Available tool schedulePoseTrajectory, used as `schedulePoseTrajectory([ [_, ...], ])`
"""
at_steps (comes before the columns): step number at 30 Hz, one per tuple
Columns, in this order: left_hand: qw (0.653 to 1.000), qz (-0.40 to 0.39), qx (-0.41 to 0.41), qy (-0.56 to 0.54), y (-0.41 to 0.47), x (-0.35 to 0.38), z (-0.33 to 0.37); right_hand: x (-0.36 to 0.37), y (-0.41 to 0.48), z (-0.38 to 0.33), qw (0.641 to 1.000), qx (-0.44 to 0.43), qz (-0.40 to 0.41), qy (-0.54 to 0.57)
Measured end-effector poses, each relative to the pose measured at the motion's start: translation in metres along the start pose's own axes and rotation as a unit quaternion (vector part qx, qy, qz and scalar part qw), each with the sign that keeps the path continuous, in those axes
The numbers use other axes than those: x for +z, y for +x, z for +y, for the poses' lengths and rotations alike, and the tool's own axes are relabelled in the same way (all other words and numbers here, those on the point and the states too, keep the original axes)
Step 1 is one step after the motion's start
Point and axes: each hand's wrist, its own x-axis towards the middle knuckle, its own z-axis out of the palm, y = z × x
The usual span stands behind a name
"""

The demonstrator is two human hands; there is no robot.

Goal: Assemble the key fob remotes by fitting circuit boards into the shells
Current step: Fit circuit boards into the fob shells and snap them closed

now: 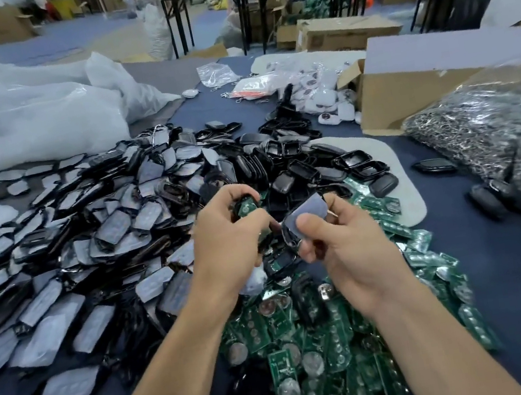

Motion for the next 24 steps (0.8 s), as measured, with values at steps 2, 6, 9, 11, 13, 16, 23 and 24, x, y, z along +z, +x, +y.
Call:
schedulePoseTrajectory([
  [2,0.999,-0.036,-0.009,-0.006,0.001,0.003,-0.002,-0.001,0.001,-0.001,1.000,0.012,0.001,0.029],
  [6,0.996,-0.085,0.007,-0.021,0.003,0.007,-0.003,-0.002,0.004,-0.001,0.999,0.011,0.017,0.038],
  [9,0.997,-0.065,0.034,-0.008,0.002,0.008,-0.003,-0.004,0.007,0.001,0.998,-0.018,0.056,-0.030],
  [11,0.997,-0.051,0.057,-0.007,0.001,0.009,-0.004,-0.005,0.009,0.002,0.996,-0.027,0.070,-0.039],
  [13,0.996,-0.042,0.079,-0.004,-0.001,0.010,-0.003,-0.005,0.010,0.003,0.996,-0.027,0.077,-0.037],
  [16,0.995,-0.042,0.091,-0.001,-0.003,0.012,-0.002,-0.005,0.010,0.005,0.995,-0.035,0.089,-0.040],
  [23,0.997,-0.053,0.043,0.037,-0.001,0.011,-0.007,-0.003,0.006,0.002,0.993,-0.061,0.102,-0.027],
  [24,0.997,-0.060,0.033,0.035,-0.001,0.012,-0.008,-0.003,0.005,0.001,0.993,-0.061,0.102,-0.023],
])
